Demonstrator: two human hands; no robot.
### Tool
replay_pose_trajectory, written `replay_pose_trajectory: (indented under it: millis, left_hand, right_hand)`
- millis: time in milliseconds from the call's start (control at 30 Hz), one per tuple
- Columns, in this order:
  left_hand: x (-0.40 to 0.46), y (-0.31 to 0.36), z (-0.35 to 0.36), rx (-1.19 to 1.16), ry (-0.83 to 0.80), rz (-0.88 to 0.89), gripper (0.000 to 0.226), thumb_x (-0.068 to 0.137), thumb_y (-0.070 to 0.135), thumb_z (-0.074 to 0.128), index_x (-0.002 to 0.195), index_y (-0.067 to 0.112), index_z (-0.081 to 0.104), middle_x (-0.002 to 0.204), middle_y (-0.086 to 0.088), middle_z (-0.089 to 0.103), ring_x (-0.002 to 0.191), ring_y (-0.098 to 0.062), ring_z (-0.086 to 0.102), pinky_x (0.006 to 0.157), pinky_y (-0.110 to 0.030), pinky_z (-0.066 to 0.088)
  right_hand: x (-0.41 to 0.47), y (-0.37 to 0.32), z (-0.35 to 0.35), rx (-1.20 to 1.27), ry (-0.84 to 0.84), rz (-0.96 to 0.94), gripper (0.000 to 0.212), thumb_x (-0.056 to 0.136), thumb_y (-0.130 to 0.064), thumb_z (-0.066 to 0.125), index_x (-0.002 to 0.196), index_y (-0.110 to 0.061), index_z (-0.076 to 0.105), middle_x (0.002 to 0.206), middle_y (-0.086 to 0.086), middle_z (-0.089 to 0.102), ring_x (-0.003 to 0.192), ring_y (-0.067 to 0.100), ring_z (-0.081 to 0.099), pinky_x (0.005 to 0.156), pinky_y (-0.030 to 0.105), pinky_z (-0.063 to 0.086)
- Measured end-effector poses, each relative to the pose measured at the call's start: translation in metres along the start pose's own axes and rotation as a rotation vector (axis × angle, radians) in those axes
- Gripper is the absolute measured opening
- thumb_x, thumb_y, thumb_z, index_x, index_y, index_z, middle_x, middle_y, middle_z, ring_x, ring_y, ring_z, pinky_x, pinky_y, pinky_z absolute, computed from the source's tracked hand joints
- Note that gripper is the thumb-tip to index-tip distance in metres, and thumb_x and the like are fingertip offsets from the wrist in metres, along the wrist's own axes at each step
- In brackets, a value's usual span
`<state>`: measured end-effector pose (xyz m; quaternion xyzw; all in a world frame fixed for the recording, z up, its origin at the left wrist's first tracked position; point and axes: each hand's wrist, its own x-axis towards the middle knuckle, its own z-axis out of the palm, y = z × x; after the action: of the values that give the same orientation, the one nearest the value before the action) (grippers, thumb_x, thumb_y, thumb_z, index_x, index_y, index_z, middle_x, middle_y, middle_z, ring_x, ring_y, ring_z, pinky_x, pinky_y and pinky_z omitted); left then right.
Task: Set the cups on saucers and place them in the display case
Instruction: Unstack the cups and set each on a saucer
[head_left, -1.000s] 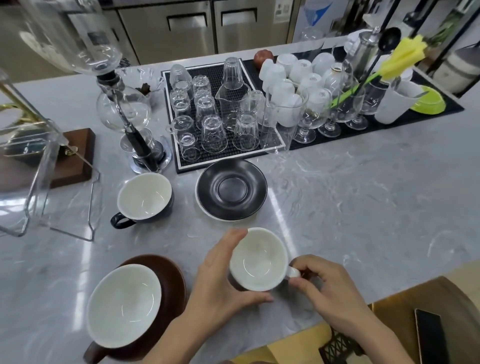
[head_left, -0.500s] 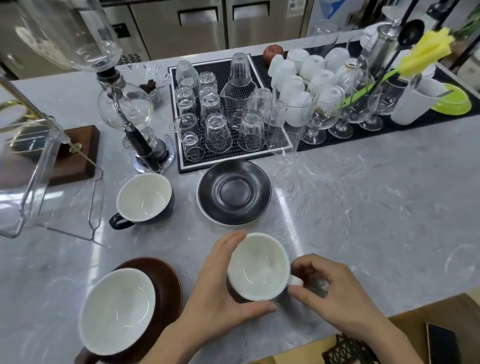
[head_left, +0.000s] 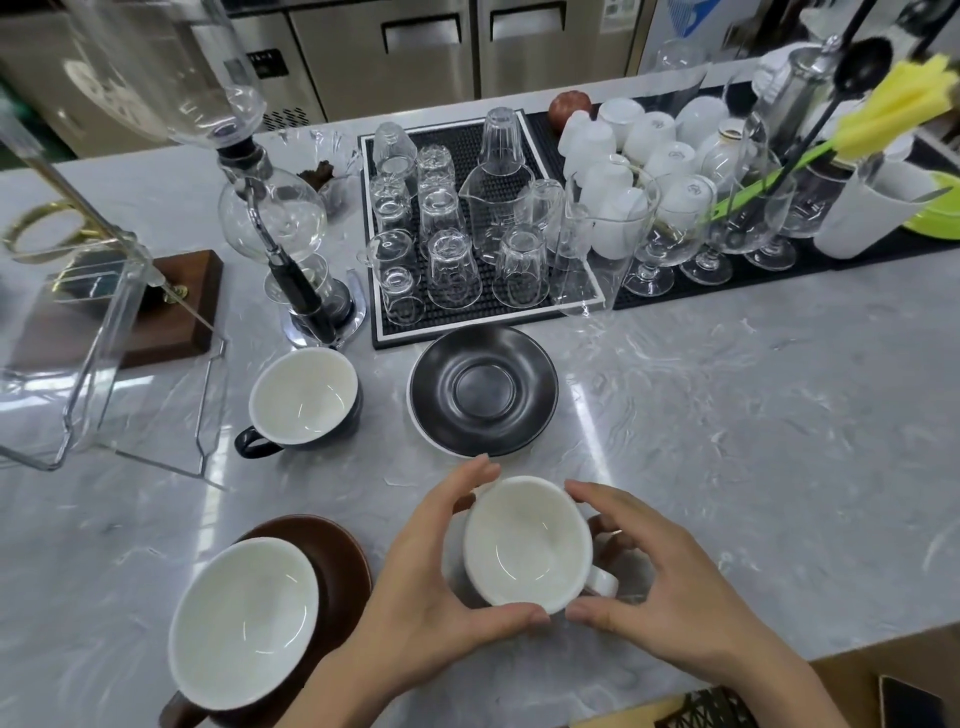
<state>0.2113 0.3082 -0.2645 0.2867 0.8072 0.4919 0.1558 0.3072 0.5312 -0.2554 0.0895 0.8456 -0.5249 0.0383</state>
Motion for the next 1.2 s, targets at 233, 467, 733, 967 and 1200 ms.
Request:
replay_pose_trajectory:
  millis: [233,467,733,967,1200]
  left_hand:
    - [0.001,0.002,-0.004,0.032,-0.051,-0.001,0.117,0.057,0.050,0.096,0.150,0.049,0.025,0.141,0.024,0.054,0.133,-0.005,0.052,0.111,-0.032,0.043]
    - [-0.002,0.001,-0.002,0.007,-0.036,-0.002,0.115,0.059,0.049,0.095,0.152,0.041,0.029,0.141,0.025,0.054,0.134,-0.002,0.051,0.112,-0.032,0.043]
    - [-0.003,0.001,-0.007,-0.033,0.089,-0.015,0.108,0.059,0.047,0.095,0.148,0.048,0.033,0.142,0.019,0.056,0.134,-0.010,0.054,0.111,-0.043,0.045]
    - [0.002,0.000,-0.030,-0.026,0.222,-0.007,0.100,0.065,0.050,0.091,0.148,0.043,0.036,0.142,0.019,0.058,0.133,-0.010,0.055,0.110,-0.037,0.048]
    - [0.011,-0.004,-0.064,-0.019,0.366,0.007,0.095,0.069,0.057,0.083,0.149,0.032,0.040,0.138,0.020,0.060,0.130,-0.008,0.058,0.107,-0.021,0.044]
  right_hand:
    - [0.005,-0.009,-0.005,-0.093,-0.022,-0.067,0.078,0.062,-0.041,0.087,0.131,-0.046,0.051,0.126,-0.025,0.056,0.106,0.008,0.060,0.083,0.012,0.047]
    - [0.006,-0.009,-0.006,-0.126,-0.057,-0.066,0.078,0.065,-0.045,0.086,0.134,-0.043,0.049,0.128,-0.025,0.055,0.109,0.005,0.059,0.087,0.013,0.047]
    - [0.018,-0.024,-0.008,-0.213,-0.053,-0.137,0.071,0.069,-0.050,0.078,0.133,-0.045,0.047,0.134,-0.033,0.044,0.122,-0.002,0.050,0.089,0.008,0.041]
    - [0.044,-0.046,-0.008,-0.212,-0.085,-0.165,0.069,0.071,-0.054,0.074,0.132,-0.057,0.042,0.134,-0.043,0.036,0.120,-0.015,0.042,0.089,-0.001,0.033]
    - [0.078,-0.063,-0.003,-0.248,-0.125,-0.237,0.068,0.074,-0.057,0.071,0.136,-0.052,0.044,0.140,-0.036,0.040,0.126,-0.009,0.043,0.098,0.006,0.034]
